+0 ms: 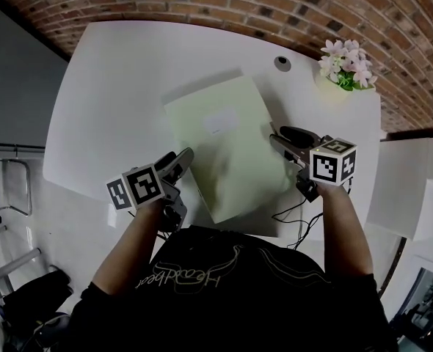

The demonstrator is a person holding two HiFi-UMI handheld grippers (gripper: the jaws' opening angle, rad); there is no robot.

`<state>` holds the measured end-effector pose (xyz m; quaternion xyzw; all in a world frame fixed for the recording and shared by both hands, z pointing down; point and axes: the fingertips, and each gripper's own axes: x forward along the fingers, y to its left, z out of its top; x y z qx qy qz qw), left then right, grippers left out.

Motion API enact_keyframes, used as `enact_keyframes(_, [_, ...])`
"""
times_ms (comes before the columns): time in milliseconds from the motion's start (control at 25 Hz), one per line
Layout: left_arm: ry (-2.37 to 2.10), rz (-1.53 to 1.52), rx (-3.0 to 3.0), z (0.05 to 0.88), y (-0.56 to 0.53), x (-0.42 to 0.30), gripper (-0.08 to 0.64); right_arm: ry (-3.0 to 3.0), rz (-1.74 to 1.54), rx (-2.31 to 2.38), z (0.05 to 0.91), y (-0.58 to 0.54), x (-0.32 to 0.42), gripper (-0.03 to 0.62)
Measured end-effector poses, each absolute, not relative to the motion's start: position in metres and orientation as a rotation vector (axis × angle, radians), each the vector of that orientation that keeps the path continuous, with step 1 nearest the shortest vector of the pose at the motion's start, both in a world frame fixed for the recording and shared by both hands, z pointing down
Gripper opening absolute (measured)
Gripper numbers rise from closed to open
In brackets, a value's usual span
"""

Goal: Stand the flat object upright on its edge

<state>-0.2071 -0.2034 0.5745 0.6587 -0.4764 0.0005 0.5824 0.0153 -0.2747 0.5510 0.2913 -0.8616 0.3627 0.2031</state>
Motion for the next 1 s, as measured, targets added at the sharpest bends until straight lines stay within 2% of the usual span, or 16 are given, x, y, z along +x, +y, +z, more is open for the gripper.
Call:
enact_keyframes(600, [-1.093,0.055,1.493,0.595,-0.203,-0.201,0.241,-2.302,1.137,0.748,0.583,-0.284,0.014,0.176])
enact_keyframes(760, [-1.051,0.023,1.476,0.593,-0.204,-0.199,0.199,-2.283,1.179,0.738,0.584,-0.284,0.013,0.176])
enact_keyframes(1000, [-1.056,0.046,1.477,0.593,-0.203,-0.198,0.190,-2.274,1.140,0.763,0.582,-0.284,0.013,0.164])
